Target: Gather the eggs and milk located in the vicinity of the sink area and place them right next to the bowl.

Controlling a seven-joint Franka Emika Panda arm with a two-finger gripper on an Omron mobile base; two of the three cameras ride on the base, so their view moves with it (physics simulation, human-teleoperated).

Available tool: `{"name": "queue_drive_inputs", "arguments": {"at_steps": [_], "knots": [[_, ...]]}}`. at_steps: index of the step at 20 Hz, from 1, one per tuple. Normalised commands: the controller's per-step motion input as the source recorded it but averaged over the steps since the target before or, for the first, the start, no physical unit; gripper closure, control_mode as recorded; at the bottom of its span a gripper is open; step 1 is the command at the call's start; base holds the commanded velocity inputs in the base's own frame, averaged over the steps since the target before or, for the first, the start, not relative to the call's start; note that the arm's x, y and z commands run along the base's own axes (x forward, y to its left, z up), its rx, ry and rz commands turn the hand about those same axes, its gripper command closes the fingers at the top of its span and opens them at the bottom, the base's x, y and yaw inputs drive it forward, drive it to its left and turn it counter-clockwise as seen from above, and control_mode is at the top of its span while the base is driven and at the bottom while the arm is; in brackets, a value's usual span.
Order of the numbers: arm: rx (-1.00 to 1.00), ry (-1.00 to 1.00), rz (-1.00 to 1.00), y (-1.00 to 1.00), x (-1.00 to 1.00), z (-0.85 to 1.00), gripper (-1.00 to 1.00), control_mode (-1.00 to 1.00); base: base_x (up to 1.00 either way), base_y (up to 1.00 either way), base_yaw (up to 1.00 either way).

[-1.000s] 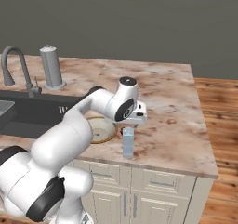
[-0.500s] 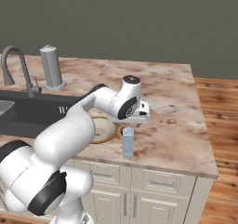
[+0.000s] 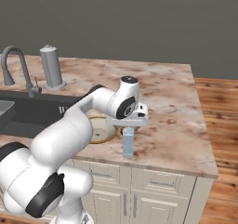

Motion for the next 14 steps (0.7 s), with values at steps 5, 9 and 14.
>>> {"name": "queue_drive_inputs", "arguments": {"at_steps": [5, 9, 14], "knots": [[-0.02, 0.03, 0.00, 0.05, 0.04, -0.12, -1.00, -1.00, 0.00, 0.00, 0.00], [0.00, 0.00, 0.00, 0.00, 0.18, -0.15, -1.00, -1.00, 0.00, 0.00, 0.00], [0.00, 0.00, 0.00, 0.00, 0.15, -0.15, -1.00, -1.00, 0.00, 0.00, 0.00]]}}
